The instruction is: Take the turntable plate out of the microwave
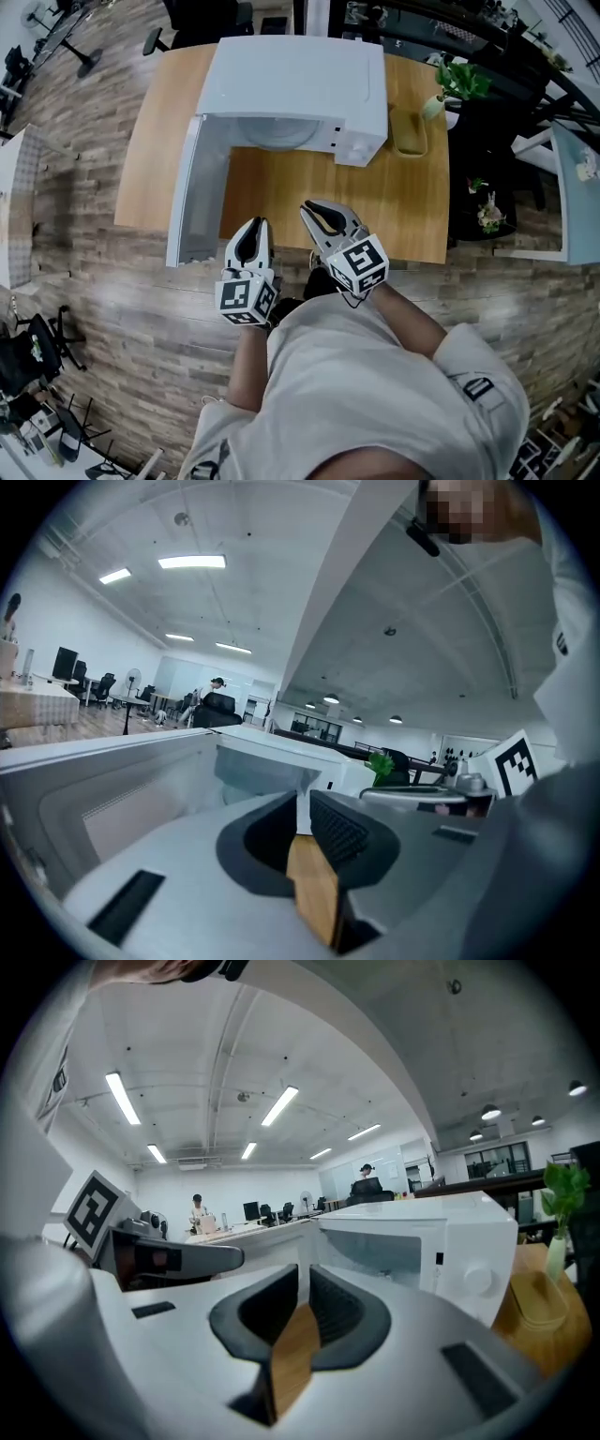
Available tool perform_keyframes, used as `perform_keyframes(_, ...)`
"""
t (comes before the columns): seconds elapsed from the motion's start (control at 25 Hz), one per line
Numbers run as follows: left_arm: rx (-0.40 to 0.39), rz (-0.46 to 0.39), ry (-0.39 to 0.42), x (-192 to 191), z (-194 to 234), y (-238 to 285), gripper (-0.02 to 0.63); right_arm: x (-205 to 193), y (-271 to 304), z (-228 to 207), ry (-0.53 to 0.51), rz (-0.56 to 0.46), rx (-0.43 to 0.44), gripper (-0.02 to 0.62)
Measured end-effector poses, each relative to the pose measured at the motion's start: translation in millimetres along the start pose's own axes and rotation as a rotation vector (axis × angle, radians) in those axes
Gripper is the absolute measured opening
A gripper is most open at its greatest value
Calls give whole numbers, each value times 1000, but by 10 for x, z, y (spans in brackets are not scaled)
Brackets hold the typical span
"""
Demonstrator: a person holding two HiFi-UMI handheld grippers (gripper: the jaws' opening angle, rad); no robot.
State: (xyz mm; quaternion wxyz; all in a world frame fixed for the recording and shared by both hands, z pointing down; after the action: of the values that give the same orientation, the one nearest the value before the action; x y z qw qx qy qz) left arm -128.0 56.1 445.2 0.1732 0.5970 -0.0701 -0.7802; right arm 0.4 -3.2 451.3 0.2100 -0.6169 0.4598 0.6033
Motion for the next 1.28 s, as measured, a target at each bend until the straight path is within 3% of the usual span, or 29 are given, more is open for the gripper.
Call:
perform_keyframes(0.2, -9, 54, -28, -102, 200, 465, 55, -233, 283, -266, 5, 80, -21, 44)
perform_keyframes(0.4, -22, 124, -111, -232, 498, 826, 55, -465, 573, -478, 126, 150, -55, 44)
perform_keyframes(0.64, -69, 215, -206, -390, 857, 1424, 55, -616, 1028, -746, 177, 195, -121, 49)
perform_keyframes(0.8, -89, 276, -270, -538, 994, 1709, 55, -756, 1280, -876, 339, 204, -138, 51)
perform_keyframes(1.08, -119, 321, -467, -824, 1174, 2121, 67, -1016, 1504, -1171, 676, 148, -191, 66)
perform_keyframes(1.28, -115, 326, -516, -859, 1318, 2366, 87, -1149, 1675, -1343, 766, 125, -234, 80)
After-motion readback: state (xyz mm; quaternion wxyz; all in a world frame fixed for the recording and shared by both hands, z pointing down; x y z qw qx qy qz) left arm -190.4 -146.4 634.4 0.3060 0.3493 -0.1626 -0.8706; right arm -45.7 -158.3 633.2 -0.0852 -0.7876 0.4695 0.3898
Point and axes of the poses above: the fingertips, and each gripper's own axes: y forward along the fingers, z to its left, x out of its top, the point moved 4 cm from there along -y, backward along the fingers, and after that the axes turned 5 degrees about z, right-handed, at the moved point
